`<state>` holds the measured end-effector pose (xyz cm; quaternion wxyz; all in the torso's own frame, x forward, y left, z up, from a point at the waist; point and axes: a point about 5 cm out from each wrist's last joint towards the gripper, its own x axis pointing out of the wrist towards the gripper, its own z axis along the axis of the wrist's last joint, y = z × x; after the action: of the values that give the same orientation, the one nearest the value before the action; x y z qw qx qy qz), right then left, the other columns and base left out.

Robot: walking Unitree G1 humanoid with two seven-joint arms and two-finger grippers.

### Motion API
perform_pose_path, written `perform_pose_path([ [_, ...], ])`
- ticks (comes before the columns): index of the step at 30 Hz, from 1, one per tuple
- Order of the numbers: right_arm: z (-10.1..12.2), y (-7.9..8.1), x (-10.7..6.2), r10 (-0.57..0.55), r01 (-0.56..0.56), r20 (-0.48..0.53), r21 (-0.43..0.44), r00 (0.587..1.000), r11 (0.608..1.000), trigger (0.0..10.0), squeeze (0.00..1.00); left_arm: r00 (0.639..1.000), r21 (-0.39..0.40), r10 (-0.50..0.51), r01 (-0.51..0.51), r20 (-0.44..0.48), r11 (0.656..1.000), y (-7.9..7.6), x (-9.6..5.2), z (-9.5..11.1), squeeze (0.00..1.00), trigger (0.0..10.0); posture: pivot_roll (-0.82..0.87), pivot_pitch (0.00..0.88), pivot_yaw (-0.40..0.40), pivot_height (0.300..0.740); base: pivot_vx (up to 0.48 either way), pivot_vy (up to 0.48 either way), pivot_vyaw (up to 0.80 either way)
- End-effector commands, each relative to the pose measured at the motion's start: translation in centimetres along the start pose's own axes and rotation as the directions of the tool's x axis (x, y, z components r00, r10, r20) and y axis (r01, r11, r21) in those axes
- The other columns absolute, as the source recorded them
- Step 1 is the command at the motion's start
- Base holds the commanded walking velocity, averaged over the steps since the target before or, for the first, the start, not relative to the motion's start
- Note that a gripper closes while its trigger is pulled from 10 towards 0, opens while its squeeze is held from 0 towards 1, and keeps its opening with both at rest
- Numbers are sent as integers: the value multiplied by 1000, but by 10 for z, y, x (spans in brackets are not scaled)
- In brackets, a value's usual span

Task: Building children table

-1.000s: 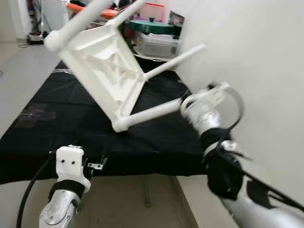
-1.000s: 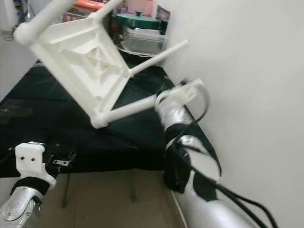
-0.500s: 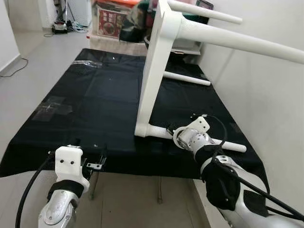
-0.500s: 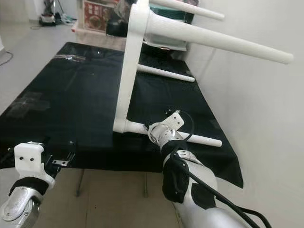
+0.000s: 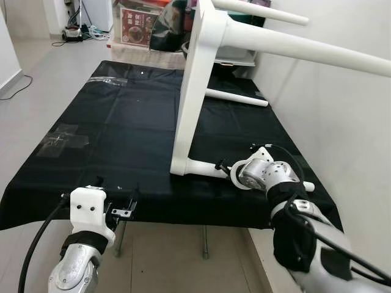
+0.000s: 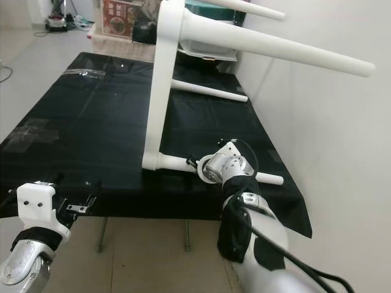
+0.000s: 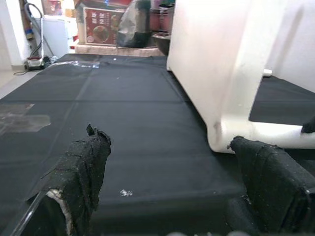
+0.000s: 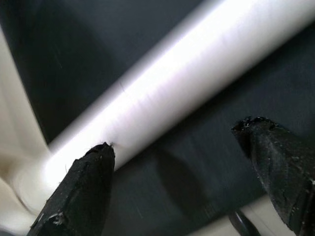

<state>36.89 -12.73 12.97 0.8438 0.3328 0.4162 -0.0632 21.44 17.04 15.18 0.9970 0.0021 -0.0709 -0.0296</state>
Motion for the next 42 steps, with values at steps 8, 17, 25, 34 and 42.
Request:
perform_pose_path([
  [8, 19, -4, -35, 54, 15, 233, -286, 971, 958, 10000, 0, 1000, 22, -1, 1, 2, 1000, -2, -1, 3, 0, 10000, 102, 0, -158, 740, 0, 0, 0],
  [17, 20, -11, -46, 146, 165, 421, -617, 895, 770, 10000, 0, 1000, 77, 5, -5, 4, 997, -3, -1, 4, 0, 10000, 106, 0, -158, 740, 0, 0, 0],
  [25, 11, -15, -52, 241, 204, 480, -702, 843, 683, 10000, 0, 1000, 83, 17, -15, -13, 996, 0, 1, 0, 0, 10000, 117, 0, -153, 740, 0, -232, 0],
  [34, 11, -8, -51, 274, 210, 496, -716, 824, 665, 10000, 0, 1000, 81, 27, -27, -7, 996, 1, 2, 1, 0, 10000, 124, 0, -158, 740, 0, -448, 267],
  [42, 15, -8, -51, 304, 261, 539, -734, 786, 627, 10000, 0, 997, 46, 74, -74, 8, 996, 6, 2, 2, 0, 10000, 129, 0, -158, 740, 0, 0, 0],
])
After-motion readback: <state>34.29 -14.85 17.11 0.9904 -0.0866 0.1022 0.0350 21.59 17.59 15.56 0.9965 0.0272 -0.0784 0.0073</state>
